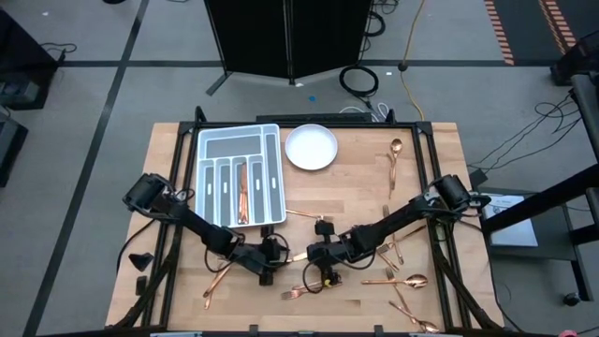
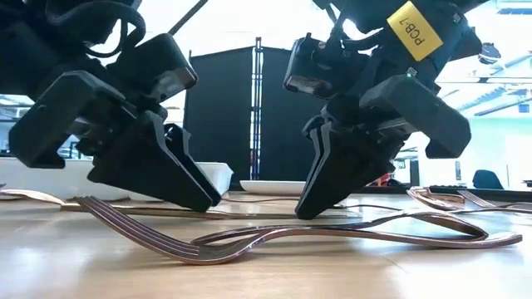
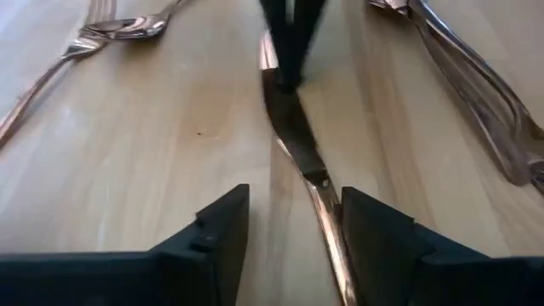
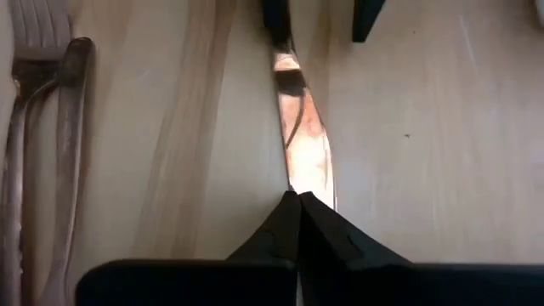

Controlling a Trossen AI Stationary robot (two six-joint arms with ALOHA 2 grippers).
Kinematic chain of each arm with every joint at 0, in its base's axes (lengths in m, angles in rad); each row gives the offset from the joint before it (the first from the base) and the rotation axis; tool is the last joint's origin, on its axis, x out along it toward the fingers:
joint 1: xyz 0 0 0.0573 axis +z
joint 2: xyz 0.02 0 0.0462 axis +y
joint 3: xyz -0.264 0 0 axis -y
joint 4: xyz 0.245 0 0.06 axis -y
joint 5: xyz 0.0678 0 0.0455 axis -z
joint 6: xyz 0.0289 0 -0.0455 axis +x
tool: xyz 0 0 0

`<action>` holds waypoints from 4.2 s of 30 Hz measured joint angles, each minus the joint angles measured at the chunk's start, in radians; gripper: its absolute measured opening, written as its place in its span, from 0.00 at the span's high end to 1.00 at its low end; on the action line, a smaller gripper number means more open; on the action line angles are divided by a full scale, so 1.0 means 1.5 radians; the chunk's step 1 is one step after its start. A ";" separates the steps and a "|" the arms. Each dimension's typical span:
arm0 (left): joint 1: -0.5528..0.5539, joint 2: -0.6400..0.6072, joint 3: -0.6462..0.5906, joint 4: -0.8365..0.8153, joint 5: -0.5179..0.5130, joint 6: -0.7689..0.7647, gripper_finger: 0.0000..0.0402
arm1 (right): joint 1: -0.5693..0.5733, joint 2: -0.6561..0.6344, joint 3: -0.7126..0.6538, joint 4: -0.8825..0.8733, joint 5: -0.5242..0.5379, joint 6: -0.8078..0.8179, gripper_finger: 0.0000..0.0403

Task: Sort silverware
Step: Put the knife on the silverware tray

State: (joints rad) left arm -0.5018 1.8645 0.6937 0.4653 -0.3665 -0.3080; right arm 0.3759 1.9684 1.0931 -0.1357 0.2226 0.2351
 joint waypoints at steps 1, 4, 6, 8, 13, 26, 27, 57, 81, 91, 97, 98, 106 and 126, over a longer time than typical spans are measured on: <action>0.000 0.000 0.000 0.000 0.007 0.001 0.53 | 0.000 -0.009 -0.001 -0.002 0.013 -0.006 1.00; 0.007 0.001 0.001 -0.012 0.032 0.000 0.52 | -0.003 -0.050 -0.004 -0.013 0.055 -0.027 1.00; 0.011 0.000 0.002 -0.025 0.036 -0.007 0.54 | -0.002 -0.079 0.000 -0.005 0.074 -0.037 1.00; 0.013 -0.001 0.003 -0.033 0.036 -0.008 0.58 | -0.001 -0.095 0.000 -0.007 0.079 -0.040 1.00; 0.014 -0.001 0.002 -0.033 0.030 0.006 0.79 | -0.003 -0.090 0.000 -0.013 0.077 -0.024 1.00; 0.012 0.000 0.001 -0.023 0.005 0.022 1.00 | -0.010 0.008 0.002 -0.003 0.085 0.036 1.00; 0.012 0.000 0.001 -0.022 0.005 0.022 1.00 | -0.011 0.008 0.002 -0.002 0.087 0.040 1.00; -0.026 -0.065 0.043 -0.040 -0.030 0.112 1.00 | -0.012 0.031 0.006 0.009 -0.041 0.112 0.39; -0.040 -0.097 0.044 -0.338 0.029 0.033 0.60 | -0.005 0.012 0.000 0.041 0.006 0.064 0.94; -0.049 -0.104 0.028 -0.405 0.051 -0.022 0.58 | -0.006 0.011 0.000 0.044 0.008 0.062 0.89; -0.049 -0.103 0.014 -0.385 0.086 0.000 0.76 | -0.006 0.011 0.000 0.053 0.007 0.057 0.89; -0.049 -0.103 0.014 -0.378 0.088 0.007 0.81 | -0.006 0.011 0.000 0.058 0.007 0.052 0.89; -0.025 -0.102 0.014 -0.340 0.109 0.022 0.99 | -0.007 0.011 0.018 0.071 0.009 0.036 0.89; 0.026 -0.099 0.033 -0.320 0.118 0.058 1.00 | 0.032 0.010 0.040 0.052 -0.042 -0.003 0.71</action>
State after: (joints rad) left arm -0.4635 1.7156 0.7437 -0.0146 -0.1893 -0.2204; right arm 0.4244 1.9827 1.1538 -0.0576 0.1603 0.2306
